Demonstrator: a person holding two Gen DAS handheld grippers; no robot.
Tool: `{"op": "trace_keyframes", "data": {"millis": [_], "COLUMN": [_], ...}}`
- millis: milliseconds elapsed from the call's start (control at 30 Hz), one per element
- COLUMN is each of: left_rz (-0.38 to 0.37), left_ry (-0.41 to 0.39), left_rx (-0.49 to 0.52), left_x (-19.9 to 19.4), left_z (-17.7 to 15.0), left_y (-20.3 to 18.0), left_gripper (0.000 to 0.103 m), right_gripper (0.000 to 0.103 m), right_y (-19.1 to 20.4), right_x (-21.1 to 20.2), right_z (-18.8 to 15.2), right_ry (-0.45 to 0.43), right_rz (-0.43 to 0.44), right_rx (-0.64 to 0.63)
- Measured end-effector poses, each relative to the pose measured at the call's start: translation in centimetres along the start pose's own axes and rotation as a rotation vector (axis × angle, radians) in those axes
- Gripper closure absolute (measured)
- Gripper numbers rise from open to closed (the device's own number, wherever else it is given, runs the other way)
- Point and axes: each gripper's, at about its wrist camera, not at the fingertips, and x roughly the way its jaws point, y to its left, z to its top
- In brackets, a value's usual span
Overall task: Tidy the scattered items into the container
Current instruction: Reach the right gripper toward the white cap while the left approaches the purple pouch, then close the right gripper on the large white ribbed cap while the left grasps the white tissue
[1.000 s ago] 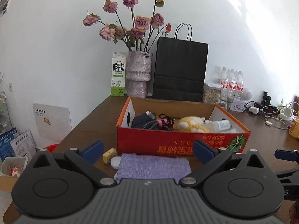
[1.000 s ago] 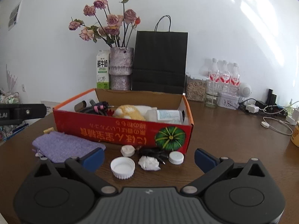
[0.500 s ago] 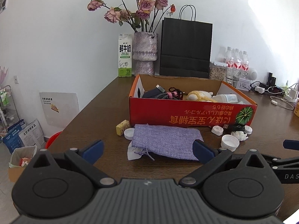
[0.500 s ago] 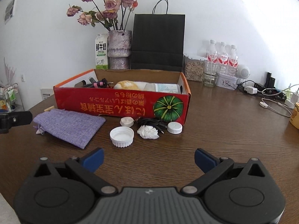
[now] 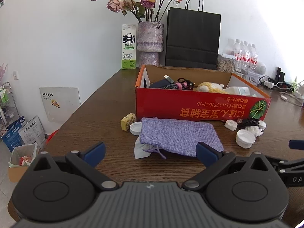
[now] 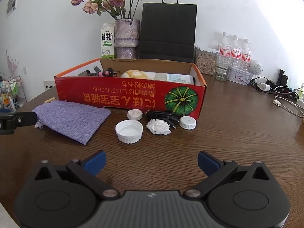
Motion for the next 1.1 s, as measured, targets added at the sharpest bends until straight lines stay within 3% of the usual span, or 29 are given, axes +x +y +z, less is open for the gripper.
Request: {"op": "trace_keyframes", "data": {"millis": [233,367,667,900,1100], "left_rz": [0.040,0.028,-0.033,-0.085,-0.078], "left_ry": [0.058,0.080,0.097,0.097,0.106], "left_rx": [0.052,0.039,0.035,0.042,0.037], "left_x": [2.6,3.7,5.3,5.2,5.6], "left_z": [-0.3,-0.1,0.6,1.0,1.0], "left_y": [1.2,1.9,2.4,2.7,3.0], "left_gripper": [0.010,0.019,0.029,0.029,0.029], "right_gripper": [0.003,0.013,0.040,0.041,0.041], "right_y": [0.5,0.6,2.3,2.5,2.5], "right_x": [1.0,1.7,4.0,5.0,5.3], "right_z": [0.3,1.0,2.7,3.0,3.1], "right_ry": [0.010,0.010,0.027,0.043,0.043], "right_rz": [0.004,0.015,0.065,0.069,0.075], "right_rx": [-0.011,0.001,-0.034,-0.027,-0.025]}}
